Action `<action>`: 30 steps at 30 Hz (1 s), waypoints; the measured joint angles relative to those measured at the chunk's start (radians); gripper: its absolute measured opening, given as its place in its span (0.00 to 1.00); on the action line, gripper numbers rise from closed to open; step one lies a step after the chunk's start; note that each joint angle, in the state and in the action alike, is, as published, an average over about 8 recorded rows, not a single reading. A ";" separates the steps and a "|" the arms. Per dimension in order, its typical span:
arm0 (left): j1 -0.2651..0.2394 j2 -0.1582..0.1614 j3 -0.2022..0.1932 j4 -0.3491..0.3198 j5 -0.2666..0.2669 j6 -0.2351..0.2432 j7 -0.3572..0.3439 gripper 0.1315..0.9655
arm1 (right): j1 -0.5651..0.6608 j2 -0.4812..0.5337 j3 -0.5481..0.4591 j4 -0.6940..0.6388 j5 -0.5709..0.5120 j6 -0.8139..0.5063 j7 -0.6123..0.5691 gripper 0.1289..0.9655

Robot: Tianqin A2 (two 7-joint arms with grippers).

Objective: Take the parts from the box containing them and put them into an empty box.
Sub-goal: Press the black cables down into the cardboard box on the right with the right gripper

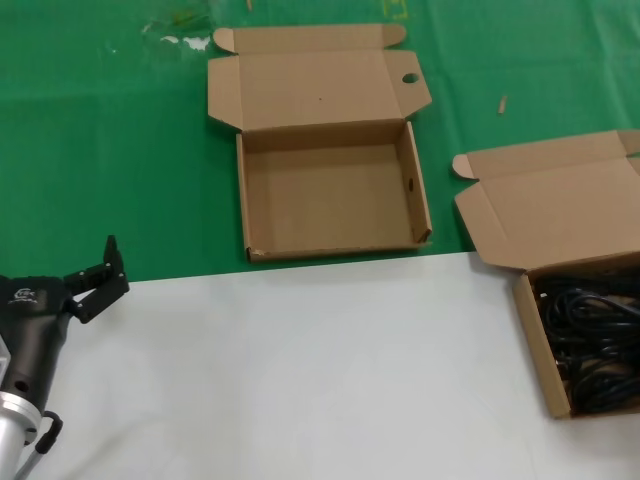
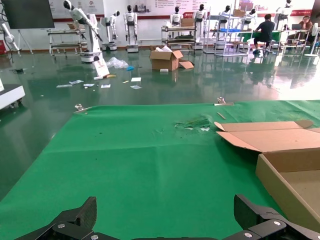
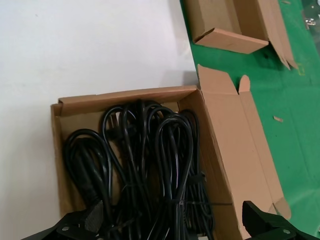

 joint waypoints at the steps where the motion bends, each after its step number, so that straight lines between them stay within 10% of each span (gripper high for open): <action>1: 0.000 0.000 0.000 0.000 0.000 0.000 0.000 1.00 | 0.022 0.001 -0.020 -0.006 -0.017 -0.001 0.009 1.00; 30: 0.000 0.000 0.000 0.000 0.000 0.000 -0.001 1.00 | 0.337 -0.037 -0.264 -0.099 -0.263 -0.042 0.154 0.88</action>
